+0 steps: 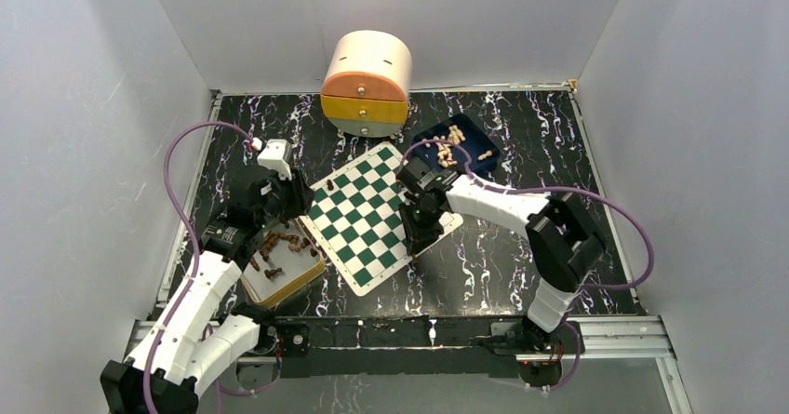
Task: Set up the chess pieces on the board
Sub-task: Pick up the chess piece at the center of the board, then place the chess piece on the chessboard.
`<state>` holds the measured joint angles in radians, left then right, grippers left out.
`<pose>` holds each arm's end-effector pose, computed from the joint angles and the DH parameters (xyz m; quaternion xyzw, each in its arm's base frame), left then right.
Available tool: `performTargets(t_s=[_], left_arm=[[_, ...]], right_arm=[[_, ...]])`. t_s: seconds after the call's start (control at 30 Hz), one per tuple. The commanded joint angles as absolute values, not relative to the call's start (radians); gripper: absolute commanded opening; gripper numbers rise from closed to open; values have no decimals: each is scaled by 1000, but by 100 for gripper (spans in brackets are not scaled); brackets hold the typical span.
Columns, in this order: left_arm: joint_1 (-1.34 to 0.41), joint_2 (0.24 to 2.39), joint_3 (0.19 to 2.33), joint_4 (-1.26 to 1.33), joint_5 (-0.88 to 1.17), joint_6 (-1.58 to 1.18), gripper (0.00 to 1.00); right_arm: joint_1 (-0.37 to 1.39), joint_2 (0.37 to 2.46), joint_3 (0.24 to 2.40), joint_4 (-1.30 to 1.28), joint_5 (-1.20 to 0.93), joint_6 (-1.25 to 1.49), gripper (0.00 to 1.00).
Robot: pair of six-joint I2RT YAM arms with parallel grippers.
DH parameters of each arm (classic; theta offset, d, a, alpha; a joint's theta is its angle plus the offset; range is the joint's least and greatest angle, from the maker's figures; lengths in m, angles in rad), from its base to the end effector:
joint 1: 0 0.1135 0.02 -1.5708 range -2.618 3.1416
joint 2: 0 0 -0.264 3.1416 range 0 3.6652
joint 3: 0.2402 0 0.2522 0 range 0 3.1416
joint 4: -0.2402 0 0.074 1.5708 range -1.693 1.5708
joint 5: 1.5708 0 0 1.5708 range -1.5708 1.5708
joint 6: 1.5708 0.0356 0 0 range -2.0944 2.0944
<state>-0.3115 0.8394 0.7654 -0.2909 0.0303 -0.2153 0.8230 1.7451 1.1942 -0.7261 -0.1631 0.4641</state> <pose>0.1851 -0.0607 0.3126 0.0482 0.8222 -0.1597 0.5442 0.2253 0.2514 0.1919 -0.1877 0.9680 0.1520 0.0684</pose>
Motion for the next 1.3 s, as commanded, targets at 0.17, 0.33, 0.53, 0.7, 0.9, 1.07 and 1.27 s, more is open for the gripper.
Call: performTargets(t_s=[0.17,0.33,0.53,0.7,0.9,1.07,1.27], left_arm=[[-314,800,800,-150,318,-502,37],[-314,791,775,-28,396,-631,43],[-314,803,691,173,422,-730,48],[-325,865,627,347,412,-784,48],[-377,944,639,436,407,-794,49],[-423,975,663,471,391,-770,50],[-438,999,681,474,362,-754,50]], right_arm=[[682,1529,1109,-210,-510,945,23],[673,1453,997,179,-451,1266,23],[675,1417,925,385,-342,1524,23],[676,1392,897,469,-250,1600,23],[687,1390,896,500,-195,1640,23],[690,1418,911,519,-205,1648,23],[702,1433,907,547,-199,1661,22]])
